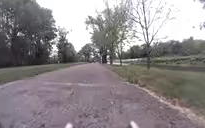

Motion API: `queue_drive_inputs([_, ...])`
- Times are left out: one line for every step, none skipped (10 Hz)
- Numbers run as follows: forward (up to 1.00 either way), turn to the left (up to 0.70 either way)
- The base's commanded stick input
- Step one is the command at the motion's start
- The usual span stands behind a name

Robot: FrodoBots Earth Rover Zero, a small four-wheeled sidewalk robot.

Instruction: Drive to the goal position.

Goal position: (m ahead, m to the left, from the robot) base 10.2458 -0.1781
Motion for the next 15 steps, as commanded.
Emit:
queue_drive_inputs([0.70, 0.00])
queue_drive_inputs([0.70, 0.00])
queue_drive_inputs([0.70, 0.00])
queue_drive_inputs([0.70, 0.00])
queue_drive_inputs([0.70, 0.00])
queue_drive_inputs([0.70, 0.00])
queue_drive_inputs([0.70, 0.00])
queue_drive_inputs([0.70, 0.00])
queue_drive_inputs([0.70, 0.00])
queue_drive_inputs([0.70, 0.00])
queue_drive_inputs([0.70, 0.00])
queue_drive_inputs([0.70, 0.00])
queue_drive_inputs([0.70, 0.00])
queue_drive_inputs([0.70, 0.00])
queue_drive_inputs([0.70, 0.00])
